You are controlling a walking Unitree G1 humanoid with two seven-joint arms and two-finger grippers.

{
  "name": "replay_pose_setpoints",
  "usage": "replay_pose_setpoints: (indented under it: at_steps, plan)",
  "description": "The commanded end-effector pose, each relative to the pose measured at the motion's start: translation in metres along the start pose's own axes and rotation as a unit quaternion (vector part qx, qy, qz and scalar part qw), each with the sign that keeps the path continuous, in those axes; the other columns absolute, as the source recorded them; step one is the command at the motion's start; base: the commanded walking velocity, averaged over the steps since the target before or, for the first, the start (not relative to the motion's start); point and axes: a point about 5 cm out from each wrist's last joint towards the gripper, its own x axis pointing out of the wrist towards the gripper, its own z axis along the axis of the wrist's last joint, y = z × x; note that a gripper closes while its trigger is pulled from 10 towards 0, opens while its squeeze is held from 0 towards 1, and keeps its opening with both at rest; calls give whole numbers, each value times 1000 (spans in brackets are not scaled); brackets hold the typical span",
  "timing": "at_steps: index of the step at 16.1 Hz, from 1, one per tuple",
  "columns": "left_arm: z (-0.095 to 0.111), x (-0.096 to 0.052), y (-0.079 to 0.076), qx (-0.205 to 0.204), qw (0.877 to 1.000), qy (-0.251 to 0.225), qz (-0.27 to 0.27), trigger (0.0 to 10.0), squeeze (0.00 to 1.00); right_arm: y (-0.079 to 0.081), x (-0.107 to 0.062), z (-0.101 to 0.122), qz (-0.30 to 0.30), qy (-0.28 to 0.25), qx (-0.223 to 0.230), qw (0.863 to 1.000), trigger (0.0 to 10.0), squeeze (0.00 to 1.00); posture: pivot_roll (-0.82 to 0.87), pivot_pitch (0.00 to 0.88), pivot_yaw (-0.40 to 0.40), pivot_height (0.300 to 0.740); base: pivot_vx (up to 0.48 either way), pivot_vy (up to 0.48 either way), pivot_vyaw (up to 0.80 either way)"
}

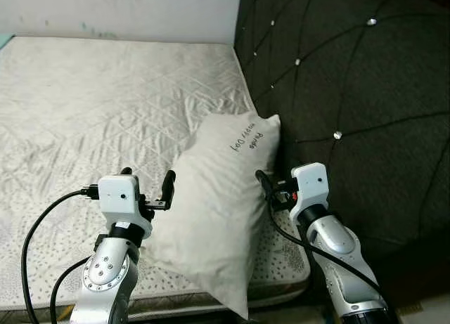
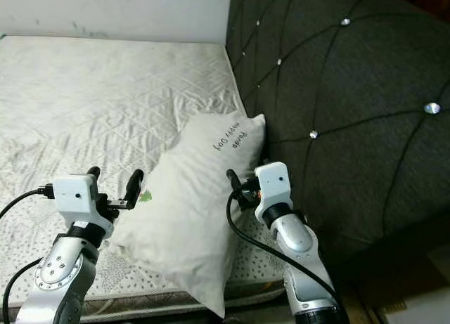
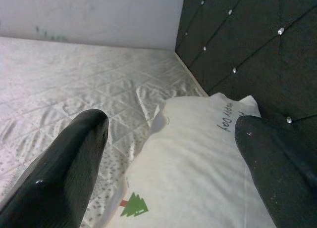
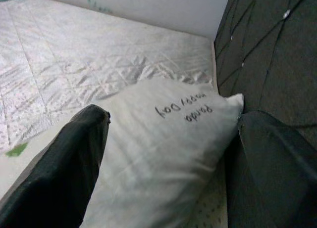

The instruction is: Clean up the room

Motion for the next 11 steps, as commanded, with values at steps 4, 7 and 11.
replay_pose_setpoints:
  at_steps: [4, 7, 11]
  plan:
    - [2, -2, 15, 1, 998, 0, 61, 10000, 0, -2, -3, 1, 11, 4, -1, 1000, 10000, 0, -20, 175, -120, 635, 0, 0, 0]
    - [2, -1, 17, 4, 998, -1, 66, 10000, 0, -1, -2, 1, 18, 5, -1, 1000, 10000, 0, -17, 170, -125, 610, 0, 0, 0]
    - [3, 0, 20, -26, 996, 1, 88, 10000, 0, -1, -2, 1, 22, 5, -3, 1000, 10000, 0, -17, 162, -127, 610, 0, 0, 0]
